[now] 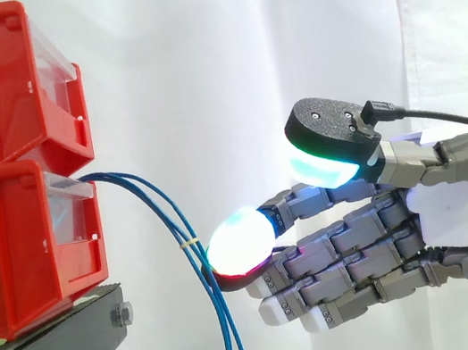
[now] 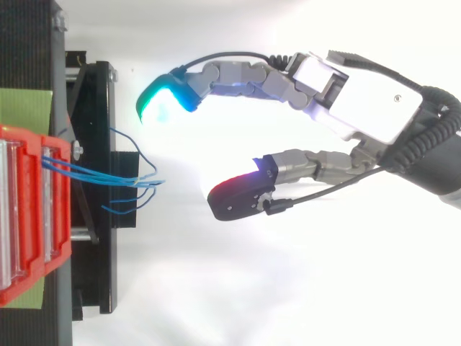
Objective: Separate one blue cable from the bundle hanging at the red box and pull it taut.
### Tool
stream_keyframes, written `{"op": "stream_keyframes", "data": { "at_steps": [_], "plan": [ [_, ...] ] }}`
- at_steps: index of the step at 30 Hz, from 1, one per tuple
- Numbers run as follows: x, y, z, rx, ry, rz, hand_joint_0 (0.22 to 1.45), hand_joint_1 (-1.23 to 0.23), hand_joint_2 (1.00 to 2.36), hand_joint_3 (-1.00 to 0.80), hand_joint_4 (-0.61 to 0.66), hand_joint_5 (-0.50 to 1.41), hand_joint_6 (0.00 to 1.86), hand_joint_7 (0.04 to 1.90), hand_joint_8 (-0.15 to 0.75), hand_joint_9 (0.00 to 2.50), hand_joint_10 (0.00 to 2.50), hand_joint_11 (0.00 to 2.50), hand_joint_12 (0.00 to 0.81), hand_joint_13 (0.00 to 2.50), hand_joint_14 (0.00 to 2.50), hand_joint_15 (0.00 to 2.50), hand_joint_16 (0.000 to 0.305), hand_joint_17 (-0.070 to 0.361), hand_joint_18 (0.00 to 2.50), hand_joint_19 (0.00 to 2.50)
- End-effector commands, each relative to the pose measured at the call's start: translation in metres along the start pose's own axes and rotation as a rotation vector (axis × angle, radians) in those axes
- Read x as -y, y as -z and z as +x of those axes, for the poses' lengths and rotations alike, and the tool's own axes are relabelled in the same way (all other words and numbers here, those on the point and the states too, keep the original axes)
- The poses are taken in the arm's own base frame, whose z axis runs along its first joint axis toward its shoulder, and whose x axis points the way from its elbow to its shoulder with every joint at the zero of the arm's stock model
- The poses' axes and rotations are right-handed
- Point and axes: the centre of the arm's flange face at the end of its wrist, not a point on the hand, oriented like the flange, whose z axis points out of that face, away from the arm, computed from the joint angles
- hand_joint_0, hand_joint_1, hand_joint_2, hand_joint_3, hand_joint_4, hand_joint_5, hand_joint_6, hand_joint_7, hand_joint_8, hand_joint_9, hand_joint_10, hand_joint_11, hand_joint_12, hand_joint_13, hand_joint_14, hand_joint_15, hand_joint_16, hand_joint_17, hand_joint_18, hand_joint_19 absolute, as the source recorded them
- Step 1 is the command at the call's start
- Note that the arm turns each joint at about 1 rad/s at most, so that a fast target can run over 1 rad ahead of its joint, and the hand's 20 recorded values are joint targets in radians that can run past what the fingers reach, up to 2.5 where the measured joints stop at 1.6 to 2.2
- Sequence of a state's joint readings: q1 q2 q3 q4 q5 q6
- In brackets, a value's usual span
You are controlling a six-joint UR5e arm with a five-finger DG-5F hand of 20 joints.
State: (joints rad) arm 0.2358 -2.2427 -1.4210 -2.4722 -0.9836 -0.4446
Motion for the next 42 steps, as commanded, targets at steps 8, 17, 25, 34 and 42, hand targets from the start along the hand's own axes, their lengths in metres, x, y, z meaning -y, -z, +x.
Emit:
{"op": "stream_keyframes", "data": {
  "at_steps": [8, 17, 25, 34, 42],
  "plan": [
    [0.025, -0.007, 0.011, -0.014, -0.056, 0.024, 0.52, -0.55, 1.0, -0.5, 0.21, -0.21, 0.5, 0.77, 0.253, 0.48, 0.0, 0.12, 0.368, 0.48, 0.01, 0.19, 0.055, 0.124, 0.32, 0.32],
    [0.018, -0.013, 0.011, -0.026, -0.045, 0.02, 0.52, -0.56, 1.0, -0.5, 0.21, -0.21, 0.5, 0.77, 0.253, 0.48, 0.01, 0.13, 0.368, 0.49, 0.01, 0.2, 0.055, 0.123, 0.32, 0.32],
    [0.038, -0.02, 0.033, -0.066, -0.062, 0.017, 0.53, -0.58, 1.0, -0.5, 0.22, -0.21, 0.5, 0.78, 0.253, 0.49, 0.01, 0.13, 0.364, 0.5, 0.01, 0.2, 0.054, 0.122, 0.32, 0.33],
    [0.037, -0.019, 0.038, -0.104, -0.082, 0.04, 0.53, -0.58, 1.0, -0.5, 0.23, -0.2, 0.5, 0.8, 0.258, 0.51, 0.01, 0.14, 0.363, 0.51, 0.01, 0.21, 0.054, 0.121, 0.33, 0.34],
    [0.035, -0.019, 0.04, -0.106, -0.082, 0.032, 0.55, -0.62, 1.0, -0.5, 0.27, -0.17, 0.5, 0.92, 0.265, 0.58, 0.01, 0.21, 0.353, 0.57, 0.01, 0.23, 0.052, 0.116, 0.38, 0.36]
  ]
}}
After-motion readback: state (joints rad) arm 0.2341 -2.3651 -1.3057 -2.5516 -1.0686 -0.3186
